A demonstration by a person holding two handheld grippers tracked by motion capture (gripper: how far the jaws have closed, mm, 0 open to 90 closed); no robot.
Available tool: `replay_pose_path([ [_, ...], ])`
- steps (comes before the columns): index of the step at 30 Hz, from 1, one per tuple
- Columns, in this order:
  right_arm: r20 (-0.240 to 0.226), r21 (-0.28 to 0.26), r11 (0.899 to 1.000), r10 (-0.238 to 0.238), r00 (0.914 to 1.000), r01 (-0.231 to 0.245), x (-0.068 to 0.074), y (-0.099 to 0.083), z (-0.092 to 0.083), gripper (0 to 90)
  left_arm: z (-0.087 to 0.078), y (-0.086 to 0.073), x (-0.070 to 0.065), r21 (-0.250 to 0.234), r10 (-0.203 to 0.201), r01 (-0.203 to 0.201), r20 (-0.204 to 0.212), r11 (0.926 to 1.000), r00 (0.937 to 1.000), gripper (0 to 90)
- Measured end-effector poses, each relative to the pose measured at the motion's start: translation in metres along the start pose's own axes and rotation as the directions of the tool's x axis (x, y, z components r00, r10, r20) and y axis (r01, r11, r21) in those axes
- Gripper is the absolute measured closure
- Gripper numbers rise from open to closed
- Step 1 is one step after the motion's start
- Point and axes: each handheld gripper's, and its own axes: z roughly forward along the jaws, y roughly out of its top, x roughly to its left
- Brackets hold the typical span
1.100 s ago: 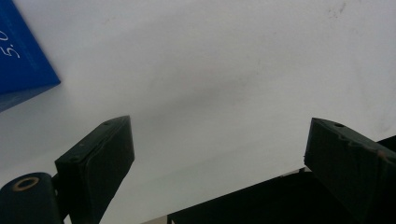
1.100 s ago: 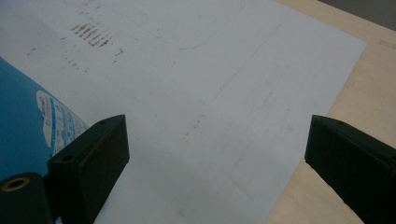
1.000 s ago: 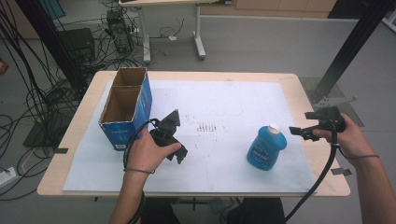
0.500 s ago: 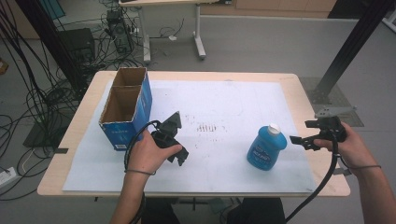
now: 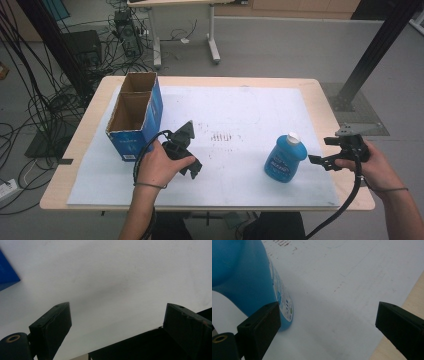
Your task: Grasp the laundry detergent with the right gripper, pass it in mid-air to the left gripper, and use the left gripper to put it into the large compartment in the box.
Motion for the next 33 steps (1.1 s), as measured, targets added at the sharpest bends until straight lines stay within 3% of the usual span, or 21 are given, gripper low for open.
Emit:
replay_pose_path([
  [22,-0.050,-0.031,0.999,-0.028,0.9983,0.027,0.024,-0.017,0.002,3.8,0.004,-0.005,0.002,0.012,-0.010,0.010,-0.001,0.9999,1.0000,8.5],
  [33,-0.069,-0.055,0.997,-0.051,0.9963,0.047,0.035,-0.021,0.012,3.0,0.004,-0.007,0.004,0.010,-0.016,0.016,0.001,0.9998,0.9999,8.4],
])
